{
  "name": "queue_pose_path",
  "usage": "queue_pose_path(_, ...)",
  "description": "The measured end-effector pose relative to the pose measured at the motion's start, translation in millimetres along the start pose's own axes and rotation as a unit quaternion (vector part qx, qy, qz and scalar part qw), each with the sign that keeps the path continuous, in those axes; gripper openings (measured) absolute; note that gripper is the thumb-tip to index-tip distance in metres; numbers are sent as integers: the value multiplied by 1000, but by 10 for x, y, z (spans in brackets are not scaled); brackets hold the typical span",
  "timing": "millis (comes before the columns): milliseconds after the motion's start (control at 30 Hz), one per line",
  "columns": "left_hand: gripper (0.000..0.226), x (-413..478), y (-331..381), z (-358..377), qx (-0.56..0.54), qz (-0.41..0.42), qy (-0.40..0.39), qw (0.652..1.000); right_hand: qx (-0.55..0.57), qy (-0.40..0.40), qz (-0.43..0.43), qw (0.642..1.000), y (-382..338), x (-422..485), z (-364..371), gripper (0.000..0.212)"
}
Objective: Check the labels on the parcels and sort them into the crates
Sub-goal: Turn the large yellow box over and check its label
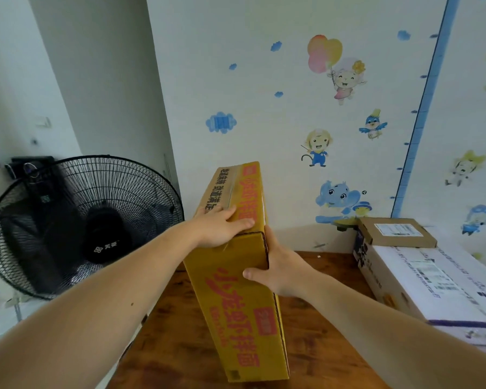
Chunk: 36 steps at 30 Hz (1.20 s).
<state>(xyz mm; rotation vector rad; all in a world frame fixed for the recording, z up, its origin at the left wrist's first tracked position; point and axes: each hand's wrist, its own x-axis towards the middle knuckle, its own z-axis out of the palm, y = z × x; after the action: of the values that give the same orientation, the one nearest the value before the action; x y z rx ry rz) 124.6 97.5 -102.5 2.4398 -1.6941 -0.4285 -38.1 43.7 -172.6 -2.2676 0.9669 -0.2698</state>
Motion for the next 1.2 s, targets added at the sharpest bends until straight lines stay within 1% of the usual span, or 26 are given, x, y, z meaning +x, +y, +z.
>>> queue_pose_path(67, 87, -23, -19, -49, 2, -2, 4, 1000, -19, -5, 5, 1000, -38, 18, 63, 111)
queue_pose_path(167, 103, 38, -90, -96, -7, -17, -3, 1000, -44, -14, -1, 999, -84, 36, 135, 108)
queue_pose_path(300, 122, 89, -208, -109, -46, -40, 3, 998, -61, -20, -20, 998, -150, 62, 231, 103)
queue_pose_path(433, 130, 63, -291, -130, -91, -46, 9, 995, -60, -24, -36, 997, -173, 51, 345, 99)
queue_pose_path(467, 130, 60, -330, -127, -107, -48, 11, 993, -61, -24, -38, 997, -169, 47, 374, 98)
queue_pose_path(567, 114, 48, -433, -112, -138, -47, 21, 989, -52, -33, -31, 998, -125, 50, 476, 96)
queue_pose_path(600, 115, 44, -467, -107, -146, -45, 22, 988, -47, -38, -25, 998, -104, 51, 516, 95)
queue_pose_path(667, 124, 30, -524, -110, -167, -37, 24, 985, -41, -46, -17, 998, -64, 56, 577, 93)
queue_pose_path(700, 122, 19, -545, -105, -177, -33, 27, 983, -39, -48, -13, 998, -46, 59, 607, 92)
queue_pose_path(767, 102, -11, -558, -100, -185, -25, 33, 982, -36, -51, -5, 998, -17, 72, 657, 92)
queue_pose_path(833, 82, -25, -571, -87, -178, -20, 46, 983, -35, -55, 6, 998, 15, 82, 716, 92)
queue_pose_path(900, 72, -62, -575, -61, -166, -13, 62, 984, -32, -59, 22, 998, 59, 93, 780, 94)
queue_pose_path(933, 75, -80, -585, -43, -156, -9, 65, 986, -29, -62, 32, 997, 84, 98, 809, 96)
queue_pose_path(1033, 110, -132, -657, 10, -135, 15, 75, 988, -23, -72, 57, 996, 154, 108, 890, 99)
queue_pose_path(1067, 114, -160, -680, 27, -120, 28, 77, 989, -23, -74, 65, 995, 176, 106, 914, 100)
queue_pose_path(1133, 113, -209, -733, 59, -62, 64, 80, 993, -23, -69, 74, 995, 222, 97, 967, 103)
queue_pose_path(1200, 112, -244, -778, 56, -17, 78, 77, 994, -21, -69, 79, 994, 260, 79, 1009, 106)
